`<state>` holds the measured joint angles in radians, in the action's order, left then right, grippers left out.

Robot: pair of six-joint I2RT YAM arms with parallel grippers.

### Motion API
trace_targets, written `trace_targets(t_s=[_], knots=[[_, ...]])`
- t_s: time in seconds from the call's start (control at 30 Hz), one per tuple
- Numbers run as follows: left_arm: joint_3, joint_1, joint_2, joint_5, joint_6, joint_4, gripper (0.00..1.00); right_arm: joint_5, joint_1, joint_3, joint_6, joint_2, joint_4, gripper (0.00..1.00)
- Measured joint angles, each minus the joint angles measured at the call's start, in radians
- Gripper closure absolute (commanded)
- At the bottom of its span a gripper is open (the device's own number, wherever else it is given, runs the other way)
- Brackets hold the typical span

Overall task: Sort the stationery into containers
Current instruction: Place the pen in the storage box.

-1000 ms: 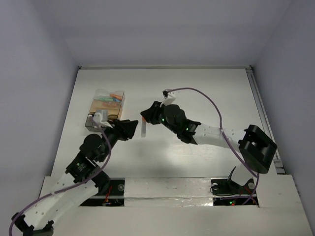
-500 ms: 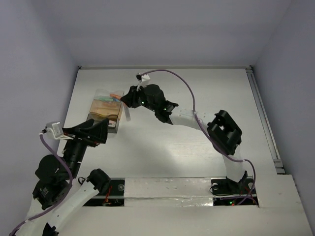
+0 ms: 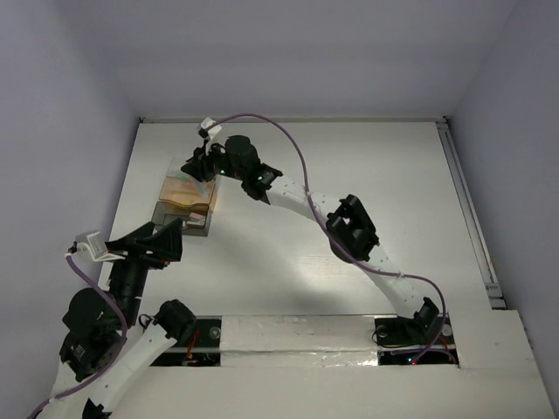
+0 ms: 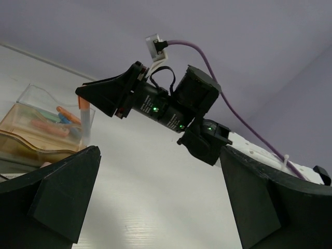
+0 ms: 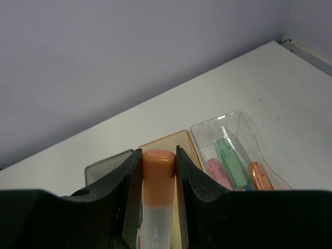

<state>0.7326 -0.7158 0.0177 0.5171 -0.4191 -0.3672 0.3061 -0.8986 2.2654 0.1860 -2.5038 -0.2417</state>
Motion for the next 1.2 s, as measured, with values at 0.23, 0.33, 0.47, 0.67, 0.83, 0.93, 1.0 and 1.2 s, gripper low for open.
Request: trace_targets(t_s=[0.23, 0.33, 0.47, 0.67, 0.83, 0.93, 1.0, 1.2], knots=[[0.0, 0.0, 0.0, 0.0, 0.007, 0.0, 0.01, 0.008, 0.0, 0.109, -0.056, -0.122, 0.031, 1.0], [0.0, 0.0, 0.0, 0.0, 0.012, 0.0, 0.01, 0.01, 0.0, 0.132, -0.059, -0.153, 0.03, 1.0], [-0.002, 0.0, 0.0, 0.0, 0.016, 0.0, 0.01, 0.023, 0.0, 0.137, -0.059, -0.172, 0.027, 0.95], [-0.005, 0.012, 0.0, -0.001, 0.019, 0.001, 0.01, 0.057, 0.0, 0.106, -0.058, -0.171, -0.012, 0.52], [-0.005, 0.03, 0.0, -0.001, 0.019, 0.002, 0.01, 0.082, -0.006, 0.043, -0.056, -0.161, -0.02, 0.28], [-0.005, 0.039, 0.0, -0.001, 0.019, 0.002, 0.01, 0.09, -0.016, 0.006, -0.055, -0.139, -0.021, 0.18], [-0.005, 0.044, 0.0, 0.0, 0.019, 0.002, 0.01, 0.095, -0.02, -0.058, -0.05, -0.092, -0.029, 0.12], [-0.005, 0.045, 0.0, 0.005, 0.019, 0.003, 0.01, 0.082, -0.026, -0.327, -0.031, 0.153, -0.104, 0.08]])
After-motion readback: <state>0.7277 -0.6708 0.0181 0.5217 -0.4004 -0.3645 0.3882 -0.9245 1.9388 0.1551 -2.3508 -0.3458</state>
